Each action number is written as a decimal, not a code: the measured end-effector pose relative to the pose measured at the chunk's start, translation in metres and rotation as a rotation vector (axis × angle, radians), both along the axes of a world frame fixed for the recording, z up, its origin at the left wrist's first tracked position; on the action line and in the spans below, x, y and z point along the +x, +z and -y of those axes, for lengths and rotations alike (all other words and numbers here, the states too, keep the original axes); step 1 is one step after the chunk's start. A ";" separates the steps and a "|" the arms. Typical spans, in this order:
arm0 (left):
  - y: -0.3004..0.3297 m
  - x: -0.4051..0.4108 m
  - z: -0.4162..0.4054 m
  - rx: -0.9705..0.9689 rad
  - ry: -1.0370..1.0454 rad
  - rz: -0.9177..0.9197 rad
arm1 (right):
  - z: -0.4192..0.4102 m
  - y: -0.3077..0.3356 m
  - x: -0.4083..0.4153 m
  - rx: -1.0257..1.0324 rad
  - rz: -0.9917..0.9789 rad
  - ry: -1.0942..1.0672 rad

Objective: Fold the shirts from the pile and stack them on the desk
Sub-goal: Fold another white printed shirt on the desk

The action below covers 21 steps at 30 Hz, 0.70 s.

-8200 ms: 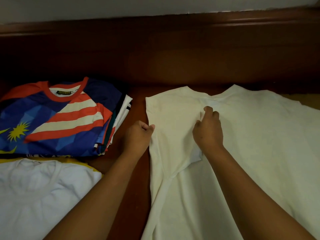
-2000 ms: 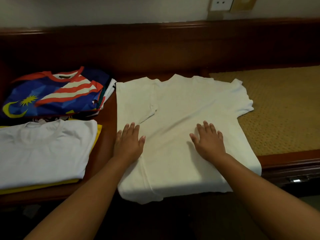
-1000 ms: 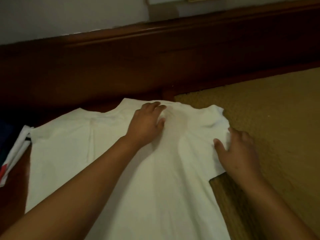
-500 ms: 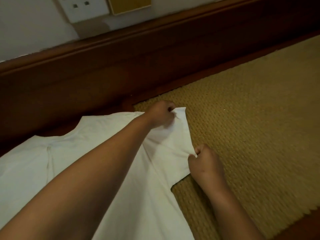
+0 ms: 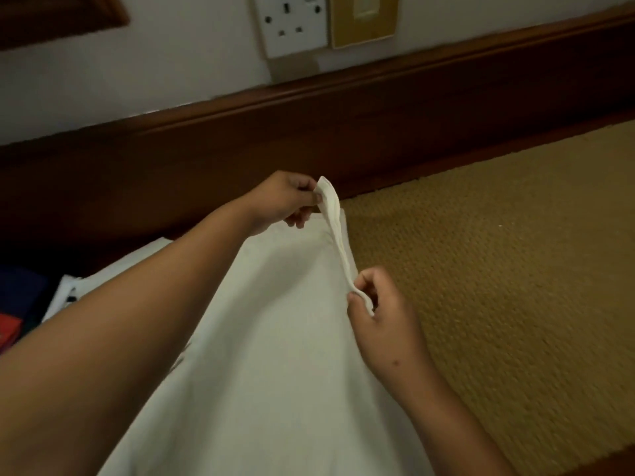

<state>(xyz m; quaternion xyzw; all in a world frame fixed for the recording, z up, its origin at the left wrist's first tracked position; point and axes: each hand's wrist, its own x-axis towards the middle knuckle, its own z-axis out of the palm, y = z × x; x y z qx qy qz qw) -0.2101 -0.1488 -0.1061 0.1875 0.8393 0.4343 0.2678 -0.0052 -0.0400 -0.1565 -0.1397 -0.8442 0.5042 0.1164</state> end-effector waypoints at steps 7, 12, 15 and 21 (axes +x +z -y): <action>0.002 0.010 0.096 0.145 0.294 0.186 | 0.099 0.009 -0.018 0.085 -0.025 0.255; -0.038 0.022 0.161 0.225 0.677 0.321 | 0.148 -0.022 -0.024 0.236 0.177 0.482; -0.076 0.036 0.186 0.102 0.828 0.279 | 0.144 -0.041 0.006 0.245 0.237 0.551; -0.103 0.063 0.175 -0.266 0.624 -0.107 | 0.108 -0.078 0.073 0.315 0.126 0.377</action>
